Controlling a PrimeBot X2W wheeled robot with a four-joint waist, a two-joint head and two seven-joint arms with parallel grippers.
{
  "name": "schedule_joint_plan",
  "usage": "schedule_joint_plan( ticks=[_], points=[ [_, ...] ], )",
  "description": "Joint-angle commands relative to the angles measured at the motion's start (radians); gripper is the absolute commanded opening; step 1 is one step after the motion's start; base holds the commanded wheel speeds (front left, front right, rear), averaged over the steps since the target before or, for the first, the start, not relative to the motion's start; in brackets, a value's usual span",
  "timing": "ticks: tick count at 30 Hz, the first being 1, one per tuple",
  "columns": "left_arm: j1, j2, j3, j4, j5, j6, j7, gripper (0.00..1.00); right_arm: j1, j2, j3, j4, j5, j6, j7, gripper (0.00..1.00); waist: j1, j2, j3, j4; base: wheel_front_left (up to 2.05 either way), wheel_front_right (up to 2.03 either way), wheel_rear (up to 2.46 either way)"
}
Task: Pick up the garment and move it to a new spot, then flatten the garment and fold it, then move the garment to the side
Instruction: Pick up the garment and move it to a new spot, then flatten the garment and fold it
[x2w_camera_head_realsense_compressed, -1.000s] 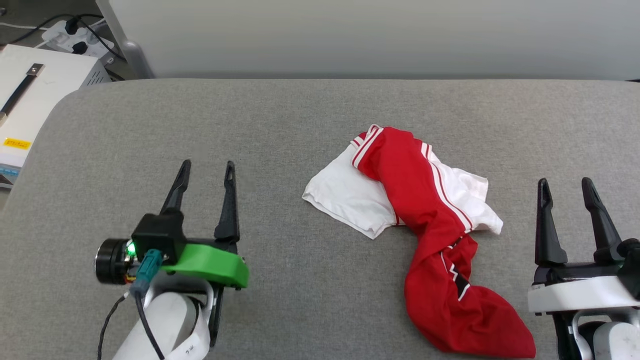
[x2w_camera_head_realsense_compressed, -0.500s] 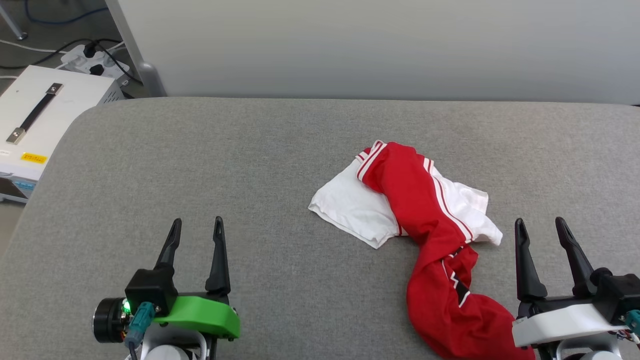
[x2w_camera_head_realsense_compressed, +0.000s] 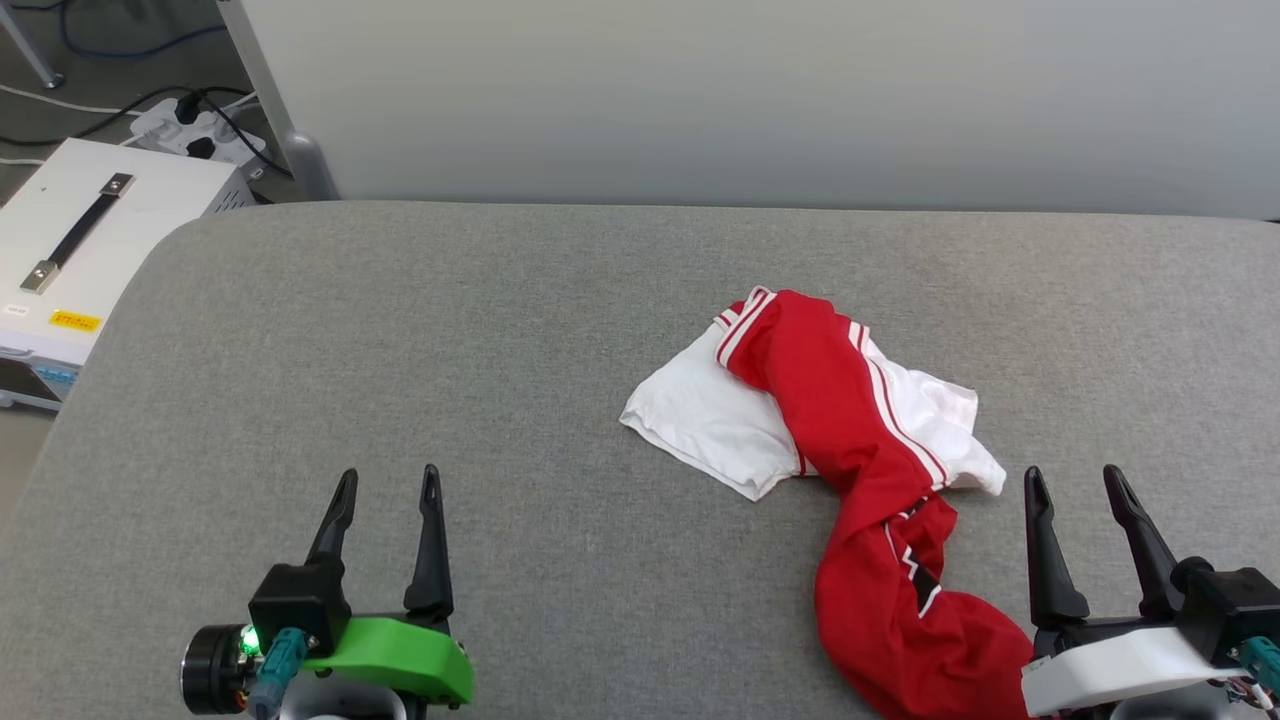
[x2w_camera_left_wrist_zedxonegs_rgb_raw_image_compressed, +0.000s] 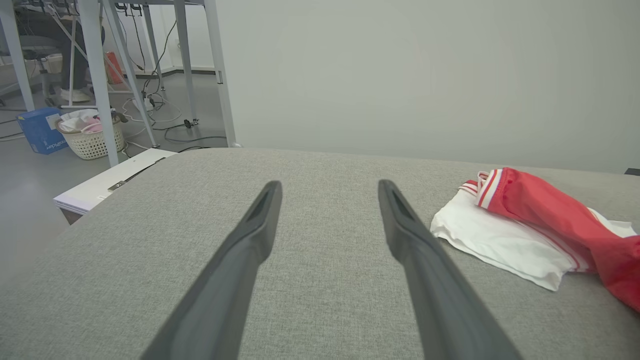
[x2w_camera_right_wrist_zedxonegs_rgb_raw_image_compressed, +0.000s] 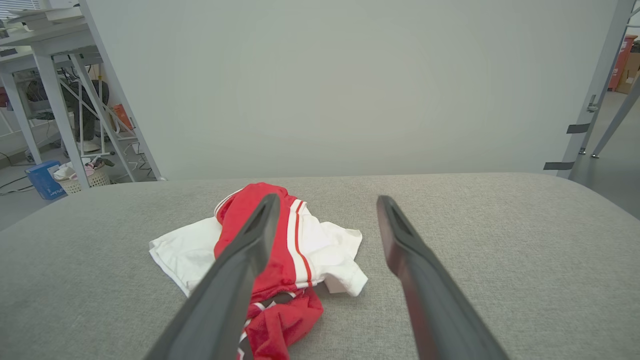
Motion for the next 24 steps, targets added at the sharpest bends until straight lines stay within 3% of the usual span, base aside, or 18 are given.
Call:
schedule_joint_plan(
  ticks=[1, 12, 18, 24],
  points=[
    [0.014, -0.006, 0.007, 0.005, 0.013, -0.005, -0.006, 1.0, 0.015, -0.001, 0.0, 0.003, 0.008, -0.001, -0.005, 1.0, 0.0, 0.0, -0.001, 0.0, 0.0, 0.0, 0.0],
    [-0.061, -0.011, 0.043, 0.029, 0.025, -0.039, -0.006, 1.0, -0.007, -0.001, 0.012, 0.005, -0.001, -0.001, -0.005, 1.0, 0.0, 0.0, 0.022, -0.014, 0.0, 0.0, 0.0],
    [-0.245, 0.023, 0.047, 0.06, 0.028, -0.082, -0.006, 1.0, -0.037, -0.001, 0.016, -0.008, -0.012, -0.001, -0.005, 1.0, 0.0, 0.0, 0.066, -0.028, 0.0, 0.0, 0.0],
    [-0.485, 0.09, -0.023, 0.172, -0.004, -0.105, -0.006, 1.0, -0.07, -0.001, 0.034, -0.014, -0.021, -0.001, -0.005, 1.0, 0.0, 0.0, 0.112, -0.061, 0.0, 0.0, 0.0]
  ],
)
